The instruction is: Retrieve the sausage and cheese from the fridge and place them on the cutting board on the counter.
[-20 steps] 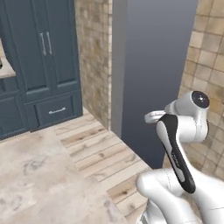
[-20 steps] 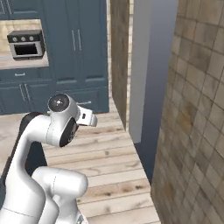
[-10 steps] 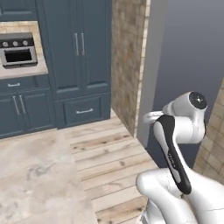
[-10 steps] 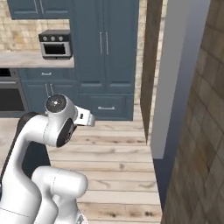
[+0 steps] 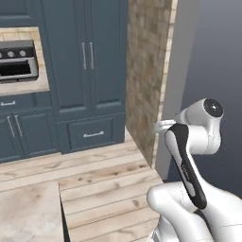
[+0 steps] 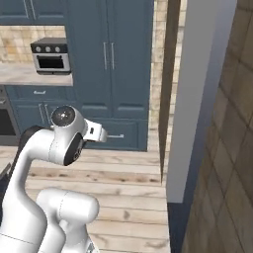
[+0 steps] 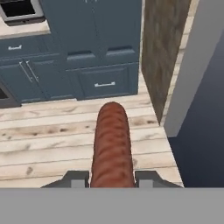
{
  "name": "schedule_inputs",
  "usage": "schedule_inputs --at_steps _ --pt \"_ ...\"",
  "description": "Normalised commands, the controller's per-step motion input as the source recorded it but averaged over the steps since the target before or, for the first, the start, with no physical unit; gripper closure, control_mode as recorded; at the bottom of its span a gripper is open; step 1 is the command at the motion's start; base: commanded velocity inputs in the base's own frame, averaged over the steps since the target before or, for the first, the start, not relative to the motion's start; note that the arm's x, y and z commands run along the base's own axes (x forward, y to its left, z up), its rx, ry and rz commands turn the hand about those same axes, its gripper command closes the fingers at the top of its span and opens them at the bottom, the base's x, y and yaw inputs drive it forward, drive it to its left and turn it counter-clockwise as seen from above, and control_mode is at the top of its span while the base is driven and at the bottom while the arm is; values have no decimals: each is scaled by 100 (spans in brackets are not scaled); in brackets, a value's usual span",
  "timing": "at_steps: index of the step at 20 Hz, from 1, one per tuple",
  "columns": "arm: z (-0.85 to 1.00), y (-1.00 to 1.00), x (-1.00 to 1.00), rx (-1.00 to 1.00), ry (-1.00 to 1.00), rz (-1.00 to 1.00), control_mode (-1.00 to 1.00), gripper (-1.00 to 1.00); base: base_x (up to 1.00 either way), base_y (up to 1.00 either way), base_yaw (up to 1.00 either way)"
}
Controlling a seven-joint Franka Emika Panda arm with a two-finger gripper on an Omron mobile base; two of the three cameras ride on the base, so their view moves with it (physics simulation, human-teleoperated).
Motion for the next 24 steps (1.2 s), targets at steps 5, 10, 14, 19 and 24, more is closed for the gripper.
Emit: schedule_inputs --at_steps 5,10,14,19,24 --pt "0 0 0 0 0 0 100 100 100 7 33" --pt "0 0 0 0 0 0 100 100 100 0 36" --pt "0 0 0 0 0 0 100 100 100 0 37" --pt "0 0 0 0 0 0 100 100 100 0 44" --pt "0 0 0 0 0 0 100 100 100 0 50"
